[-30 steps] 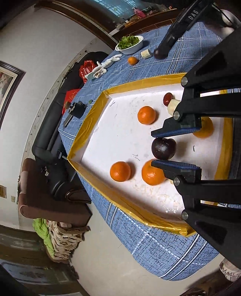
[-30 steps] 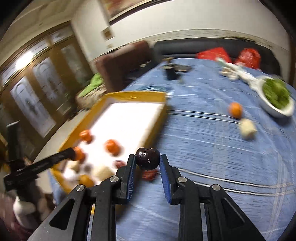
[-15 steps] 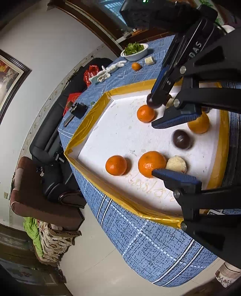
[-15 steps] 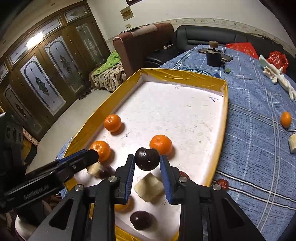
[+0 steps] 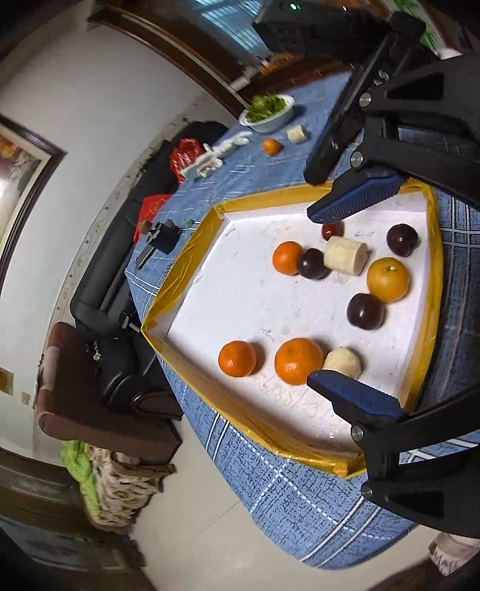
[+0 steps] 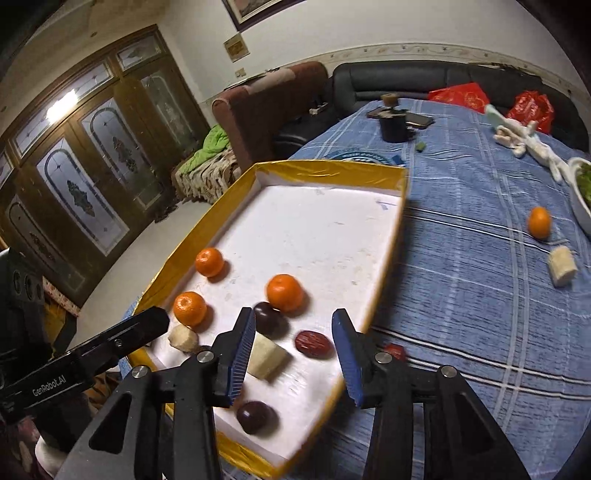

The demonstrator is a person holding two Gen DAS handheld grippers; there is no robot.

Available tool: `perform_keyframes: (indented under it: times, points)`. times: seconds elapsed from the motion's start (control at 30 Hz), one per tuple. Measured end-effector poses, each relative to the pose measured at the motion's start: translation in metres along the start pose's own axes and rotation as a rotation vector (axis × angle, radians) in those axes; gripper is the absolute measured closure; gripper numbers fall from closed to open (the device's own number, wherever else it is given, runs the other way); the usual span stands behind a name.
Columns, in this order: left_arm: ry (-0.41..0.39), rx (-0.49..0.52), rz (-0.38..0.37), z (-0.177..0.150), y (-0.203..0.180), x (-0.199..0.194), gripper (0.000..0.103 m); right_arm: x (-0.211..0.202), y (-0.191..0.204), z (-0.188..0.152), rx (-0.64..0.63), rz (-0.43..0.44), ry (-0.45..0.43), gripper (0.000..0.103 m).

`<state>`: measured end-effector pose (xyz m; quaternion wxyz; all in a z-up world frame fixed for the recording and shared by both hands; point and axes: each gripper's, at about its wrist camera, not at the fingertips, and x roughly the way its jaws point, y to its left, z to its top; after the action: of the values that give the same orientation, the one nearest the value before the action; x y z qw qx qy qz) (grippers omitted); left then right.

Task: Organize fruits
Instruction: 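Release the plum into the tray with the right gripper while the left gripper releases its plum, then move the right gripper to the beige cube on the cloth and grasp it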

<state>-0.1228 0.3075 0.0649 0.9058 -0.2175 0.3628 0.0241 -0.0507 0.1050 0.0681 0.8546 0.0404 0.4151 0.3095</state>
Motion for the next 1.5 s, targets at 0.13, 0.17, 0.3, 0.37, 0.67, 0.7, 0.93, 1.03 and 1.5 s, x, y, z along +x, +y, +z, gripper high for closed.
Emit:
perform_keyframes:
  times: [0.13, 0.17, 0.3, 0.37, 0.67, 0.7, 0.93, 1.03, 1.5]
  points:
    - [-0.008, 0.115, 0.081, -0.01, -0.029, 0.0, 0.022, -0.015, -0.018, -0.007, 0.034, -0.021, -0.019, 0.049]
    - [-0.014, 0.144, 0.102, -0.013, -0.037, -0.001, 0.022, -0.019, -0.023, -0.009, 0.041, -0.028, -0.022, 0.049]
    - [-0.027, 0.216, 0.152, -0.02, -0.056, -0.003, 0.022, -0.029, -0.038, -0.016, 0.066, -0.048, -0.031, 0.049]
    - [-0.02, 0.232, 0.156, -0.023, -0.063, -0.003, 0.022, -0.033, -0.045, -0.019, 0.08, -0.053, -0.036, 0.049]
    - [0.0, 0.281, 0.171, -0.034, -0.084, -0.002, 0.022, -0.059, -0.075, -0.028, 0.122, -0.09, -0.071, 0.045]
    - [0.002, 0.288, 0.171, -0.035, -0.087, -0.002, 0.022, -0.063, -0.08, -0.03, 0.131, -0.095, -0.076, 0.044]
    - [0.021, 0.329, 0.144, -0.041, -0.106, 0.001, 0.022, -0.079, -0.111, -0.037, 0.188, -0.126, -0.097, 0.044]
    - [0.046, 0.316, 0.084, -0.041, -0.108, 0.002, 0.022, -0.091, -0.129, -0.037, 0.211, -0.156, -0.121, 0.044]
    - [0.158, 0.292, -0.085, -0.05, -0.129, 0.024, 0.022, -0.115, -0.248, -0.033, 0.445, -0.31, -0.126, 0.044]
